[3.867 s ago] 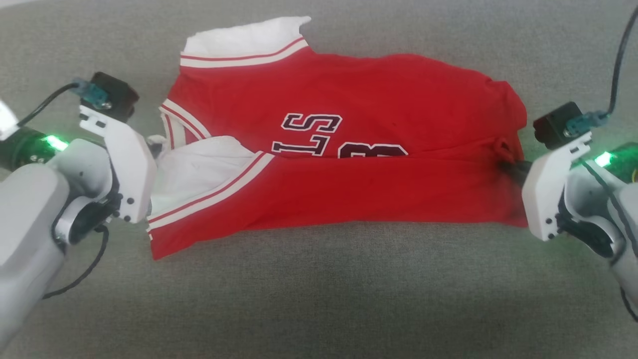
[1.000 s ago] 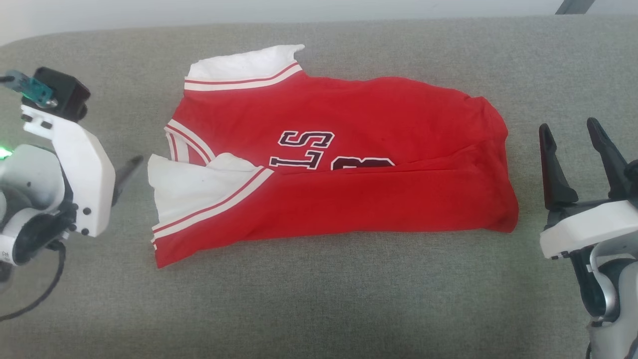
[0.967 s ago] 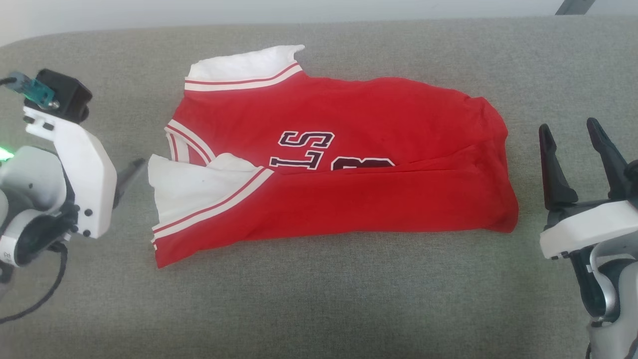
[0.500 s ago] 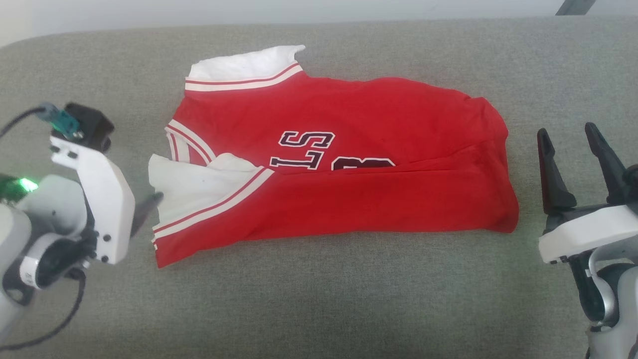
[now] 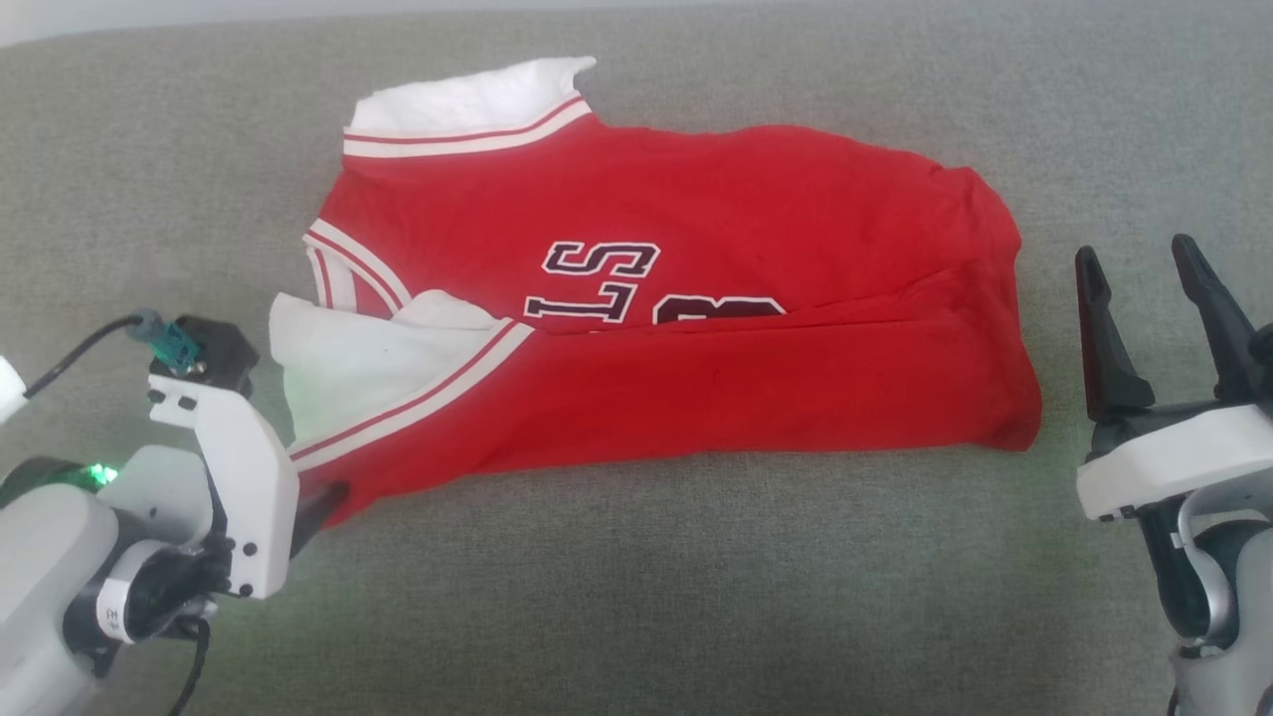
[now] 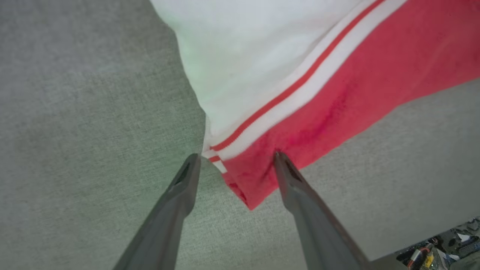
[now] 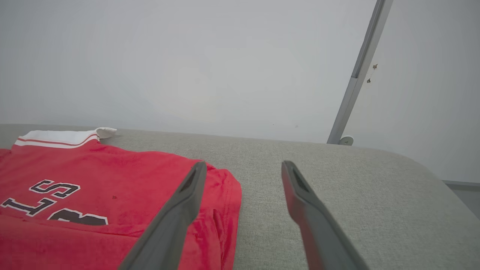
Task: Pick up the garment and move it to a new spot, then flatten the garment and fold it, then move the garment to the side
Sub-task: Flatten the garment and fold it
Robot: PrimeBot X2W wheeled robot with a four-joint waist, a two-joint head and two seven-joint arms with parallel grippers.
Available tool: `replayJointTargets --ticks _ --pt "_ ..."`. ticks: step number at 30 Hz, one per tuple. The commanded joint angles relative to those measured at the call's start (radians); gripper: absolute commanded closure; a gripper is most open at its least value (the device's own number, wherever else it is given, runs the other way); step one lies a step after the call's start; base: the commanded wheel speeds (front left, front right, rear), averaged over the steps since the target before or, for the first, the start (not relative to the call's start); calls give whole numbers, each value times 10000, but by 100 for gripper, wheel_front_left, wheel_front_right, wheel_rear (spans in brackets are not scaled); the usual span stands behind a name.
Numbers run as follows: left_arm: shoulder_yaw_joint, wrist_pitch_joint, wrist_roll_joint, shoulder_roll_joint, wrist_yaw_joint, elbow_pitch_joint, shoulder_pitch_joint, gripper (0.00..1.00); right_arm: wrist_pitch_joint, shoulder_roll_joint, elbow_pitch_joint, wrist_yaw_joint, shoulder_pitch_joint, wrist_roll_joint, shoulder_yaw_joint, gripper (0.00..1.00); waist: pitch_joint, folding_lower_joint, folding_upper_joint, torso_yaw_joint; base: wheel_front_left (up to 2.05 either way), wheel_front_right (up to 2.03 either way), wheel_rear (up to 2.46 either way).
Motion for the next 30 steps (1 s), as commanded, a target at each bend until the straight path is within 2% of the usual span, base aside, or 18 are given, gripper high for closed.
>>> replayJointTargets --ticks 1,11,12,13,17,21,26,27,30 --pt "-11 -77 -23 -69 -10 108 95 0 -44 42 -53 -13 -99 30 -24 0 64 0 0 -22 0 0 0" --pt "-207 -485 -292 -1080 -412 1767 126 0 206 -39 -46 -13 -178 62 109 0 330 0 0 -79 0 0 0" --pt "-268 -436 -294 -1185 -535 1843 123 65 282 -67 -46 -13 -180 72 140 0 335 0 0 -78 0 0 0" --pt "-269 -483 -376 -1310 -582 1933 117 100 416 -105 -32 -13 -170 95 180 0 338 0 0 -74 0 0 0" --pt "-384 -503 -354 -1486 -838 2164 62 100 1387 -260 -63 -13 36 360 491 0 320 0 0 -50 0 0 0" --pt "-416 -575 -329 -1609 -970 2293 -41 100 2961 -401 -286 -15 234 889 676 0 310 0 0 7 0 0 0" --pt "-420 -705 -290 -1755 -1077 2337 -140 100 4984 -348 -702 -15 453 1338 376 0 334 0 0 101 0 0 0" --pt "-420 -705 -290 -1755 -1077 2337 -140 100 4984 -348 -702 -15 453 1338 376 0 334 0 0 101 0 0 0" --pt "-455 -725 -286 -1821 -1135 2331 -165 100 6032 -291 -875 -11 553 1354 154 0 364 0 0 164 0 0 0"
